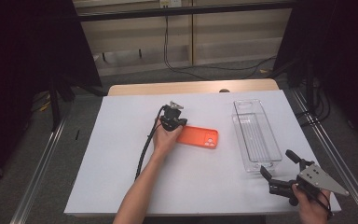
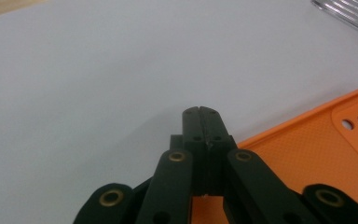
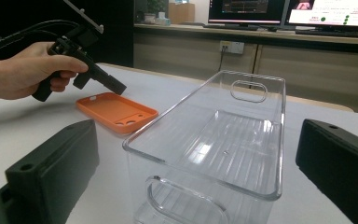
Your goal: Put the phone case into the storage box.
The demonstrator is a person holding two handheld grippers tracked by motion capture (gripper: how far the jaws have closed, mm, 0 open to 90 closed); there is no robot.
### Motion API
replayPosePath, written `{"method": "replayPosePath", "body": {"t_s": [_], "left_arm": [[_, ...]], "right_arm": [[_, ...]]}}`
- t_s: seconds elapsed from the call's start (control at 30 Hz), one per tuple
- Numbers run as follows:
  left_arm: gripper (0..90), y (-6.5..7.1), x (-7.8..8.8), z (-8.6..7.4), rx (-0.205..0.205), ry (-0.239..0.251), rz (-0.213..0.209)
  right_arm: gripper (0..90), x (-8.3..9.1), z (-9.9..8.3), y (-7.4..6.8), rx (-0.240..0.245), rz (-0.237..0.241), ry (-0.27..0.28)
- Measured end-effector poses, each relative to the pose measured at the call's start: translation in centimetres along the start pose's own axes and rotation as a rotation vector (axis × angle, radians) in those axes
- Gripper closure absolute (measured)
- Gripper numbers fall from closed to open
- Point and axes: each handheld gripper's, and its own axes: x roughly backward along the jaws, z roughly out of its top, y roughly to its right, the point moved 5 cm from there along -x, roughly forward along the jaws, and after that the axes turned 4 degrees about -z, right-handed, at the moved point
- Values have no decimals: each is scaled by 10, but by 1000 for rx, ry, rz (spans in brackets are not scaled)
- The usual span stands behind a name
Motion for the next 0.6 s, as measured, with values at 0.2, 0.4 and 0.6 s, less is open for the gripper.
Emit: {"method": "replayPosePath", "body": {"t_s": [0.2, 0.4, 0.6], "left_arm": [[900, 1, 4, -3, -3, -7, -9], [900, 2, 7, -7, -3, -1, -20], [900, 5, 10, -9, -28, -9, -10]], "right_arm": [[0, 0, 0, 0, -2, 0, 0], [0, 0, 0, 0, 0, -3, -1], [0, 0, 0, 0, 0, -2, -2]]}}
